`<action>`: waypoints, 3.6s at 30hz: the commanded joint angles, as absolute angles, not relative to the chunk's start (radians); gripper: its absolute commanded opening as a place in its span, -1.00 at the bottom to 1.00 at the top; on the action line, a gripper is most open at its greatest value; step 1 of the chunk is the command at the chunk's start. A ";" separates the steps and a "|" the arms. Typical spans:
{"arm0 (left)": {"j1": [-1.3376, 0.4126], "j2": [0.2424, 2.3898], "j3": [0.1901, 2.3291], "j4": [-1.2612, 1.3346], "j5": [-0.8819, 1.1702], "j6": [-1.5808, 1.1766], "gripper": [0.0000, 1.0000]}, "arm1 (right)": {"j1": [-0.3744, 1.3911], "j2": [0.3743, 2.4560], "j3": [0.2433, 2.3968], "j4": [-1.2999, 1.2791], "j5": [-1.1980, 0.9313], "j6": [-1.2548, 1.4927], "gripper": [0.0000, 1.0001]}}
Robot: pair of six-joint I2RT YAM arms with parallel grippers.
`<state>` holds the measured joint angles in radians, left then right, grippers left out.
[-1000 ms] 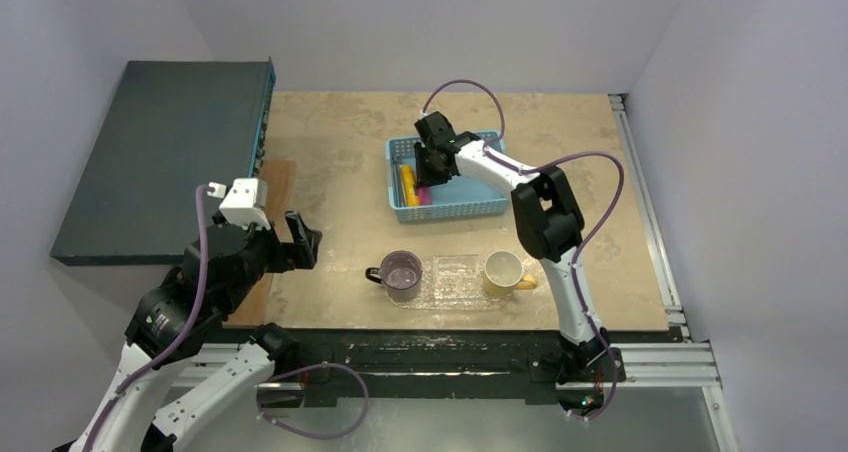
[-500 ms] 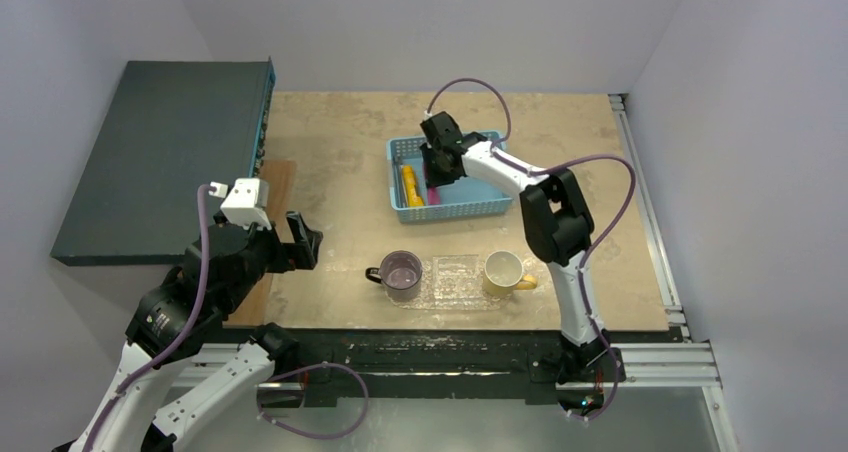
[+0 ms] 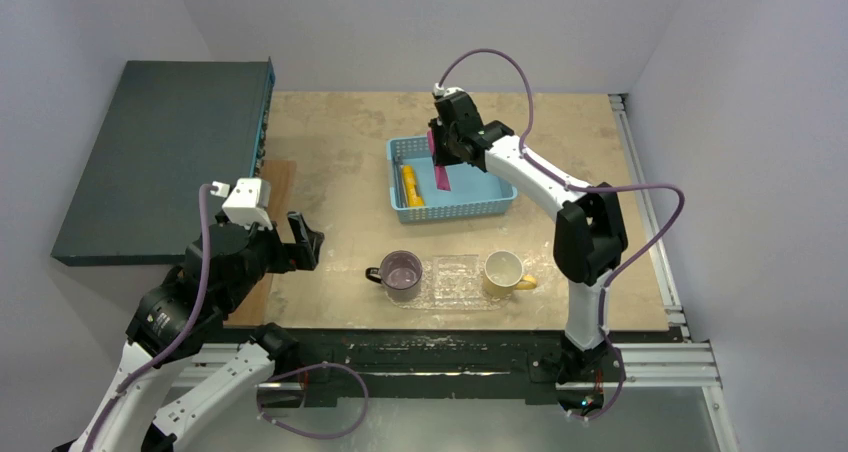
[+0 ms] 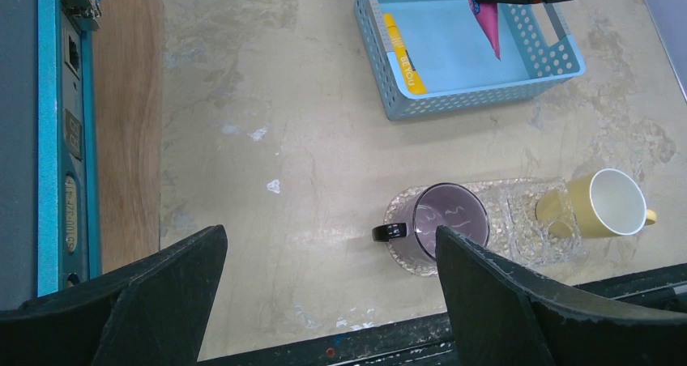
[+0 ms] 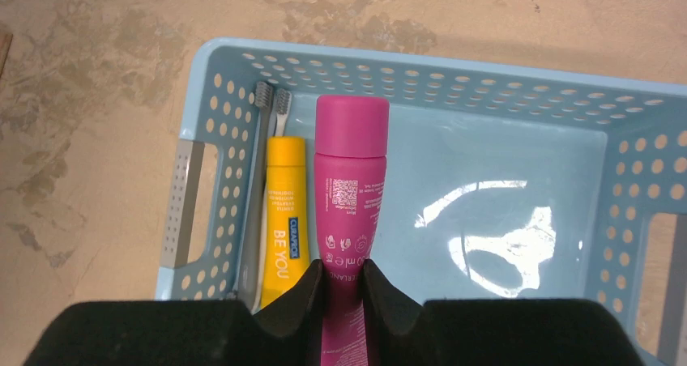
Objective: Prepare toiletry sets of a toothbrush and toothpaste on the tray
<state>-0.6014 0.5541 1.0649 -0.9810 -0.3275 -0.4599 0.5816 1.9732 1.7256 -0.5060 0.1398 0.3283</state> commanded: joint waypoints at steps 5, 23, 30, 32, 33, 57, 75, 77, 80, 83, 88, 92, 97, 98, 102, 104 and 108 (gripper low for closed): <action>-0.584 0.663 0.983 -0.882 -0.224 -0.386 0.96 | 0.584 1.760 1.590 -0.394 0.084 0.239 -1.00; -0.580 0.690 0.976 -0.809 0.084 -0.356 0.98 | 0.879 1.327 1.280 -0.366 0.134 -0.045 -1.00; -0.580 0.717 0.990 -0.770 0.270 -0.378 0.98 | 0.959 1.165 1.180 -0.356 0.089 -0.127 -1.00; -0.581 0.726 1.003 -0.766 0.331 -0.386 0.98 | 0.985 1.111 1.141 -0.336 0.076 -0.160 -1.00; -0.581 0.728 1.006 -0.762 0.357 -0.393 0.98 | 0.996 1.086 1.125 -0.323 0.063 -0.175 -1.00; -0.580 0.779 1.235 -1.017 0.650 -0.333 1.00 | 1.277 1.013 1.145 -0.430 -0.054 -0.541 -1.00; -0.582 0.839 1.268 -1.109 0.815 -0.296 0.82 | 1.527 1.119 1.265 -0.400 0.211 -0.878 -1.00; -0.582 0.841 1.263 -1.106 0.827 -0.298 0.77 | 1.541 1.139 1.275 -0.400 0.263 -0.904 -1.00; -0.582 0.841 1.258 -1.106 0.836 -0.298 0.64 | 1.561 1.161 1.282 -0.401 0.310 -0.936 -1.00; -0.583 0.841 1.252 -1.109 0.848 -0.298 0.48 | 1.578 1.170 1.276 -0.377 0.348 -0.959 -1.00; -0.585 0.842 1.235 -1.098 0.879 -0.299 0.27 | 1.595 1.178 1.256 -0.333 0.415 -1.006 -1.00; -0.589 0.842 1.224 -1.090 0.897 -0.301 0.05 | 1.603 1.177 1.245 -0.302 0.443 -1.035 -1.00; -0.595 0.842 1.220 -1.078 0.929 -0.302 -0.40 | 1.609 1.189 1.230 -0.291 0.464 -1.053 -1.00; -0.595 0.841 1.221 -1.075 0.935 -0.300 -0.54 | 1.609 1.189 1.225 -0.287 0.466 -1.055 -1.00; -0.597 0.834 1.214 -1.065 0.937 -0.295 -1.00 | 1.609 1.182 1.209 -0.265 0.475 -1.045 -0.92; -0.597 0.826 1.211 -1.064 0.911 -0.292 -1.00 | 1.609 1.174 1.207 -0.261 0.474 -1.020 -0.68; -0.597 0.799 1.195 -1.043 0.852 -0.296 -1.00 | 1.609 1.132 1.189 -0.238 0.467 -0.945 -0.01</action>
<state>-0.5865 0.8330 1.2072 -1.1038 0.8581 -0.3103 1.6096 1.1893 1.2026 -0.3309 0.4538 -1.0084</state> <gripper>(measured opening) 0.342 0.392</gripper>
